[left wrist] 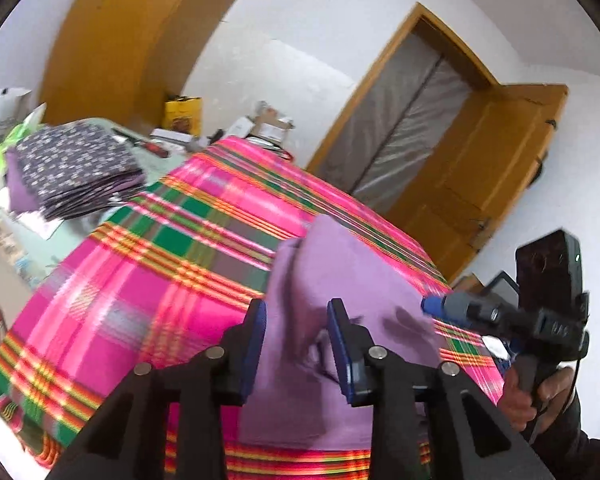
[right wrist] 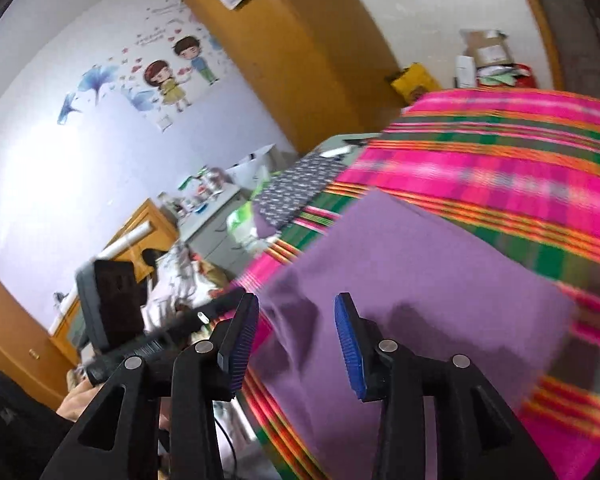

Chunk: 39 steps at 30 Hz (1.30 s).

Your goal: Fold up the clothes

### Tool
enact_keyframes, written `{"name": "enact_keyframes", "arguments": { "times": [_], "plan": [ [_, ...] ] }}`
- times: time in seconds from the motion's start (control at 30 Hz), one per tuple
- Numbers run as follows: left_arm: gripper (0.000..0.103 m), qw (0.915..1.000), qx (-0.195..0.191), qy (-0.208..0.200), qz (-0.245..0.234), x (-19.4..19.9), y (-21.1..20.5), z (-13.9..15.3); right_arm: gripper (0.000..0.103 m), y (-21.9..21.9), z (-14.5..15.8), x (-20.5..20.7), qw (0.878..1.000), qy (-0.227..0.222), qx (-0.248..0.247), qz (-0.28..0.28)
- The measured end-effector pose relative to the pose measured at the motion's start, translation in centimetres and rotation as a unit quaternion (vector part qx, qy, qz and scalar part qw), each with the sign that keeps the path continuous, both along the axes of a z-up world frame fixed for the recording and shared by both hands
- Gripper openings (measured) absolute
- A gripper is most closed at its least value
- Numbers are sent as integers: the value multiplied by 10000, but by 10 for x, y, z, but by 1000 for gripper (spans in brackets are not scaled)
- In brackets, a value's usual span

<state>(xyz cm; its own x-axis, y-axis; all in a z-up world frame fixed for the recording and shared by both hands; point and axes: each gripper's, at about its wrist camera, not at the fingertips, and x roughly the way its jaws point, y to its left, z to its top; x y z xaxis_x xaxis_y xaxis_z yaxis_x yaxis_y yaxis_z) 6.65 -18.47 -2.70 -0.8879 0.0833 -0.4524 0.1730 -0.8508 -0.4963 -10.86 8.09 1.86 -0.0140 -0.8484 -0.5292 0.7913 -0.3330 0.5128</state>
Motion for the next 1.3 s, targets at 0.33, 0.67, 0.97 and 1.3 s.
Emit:
{"name": "enact_keyframes", "arguments": {
  "times": [0.33, 0.67, 0.97, 1.3],
  "plan": [
    [35, 10000, -48, -50, 58, -24, 13, 13, 41, 64, -26, -1, 9976, -313, -105, -605],
    [38, 9977, 117, -661, 132, -38, 7, -9, 41, 79, -29, 2, 9967, -410, -265, -651],
    [12, 9961, 599, -646, -28, -29, -9, -19, 41, 83, -44, 3, 9957, -582, -185, -702],
    [9, 9850, 1494, -832, -218, -18, -30, -42, 41, 96, -43, 4, 9947, -554, -213, -842]
  ]
}}
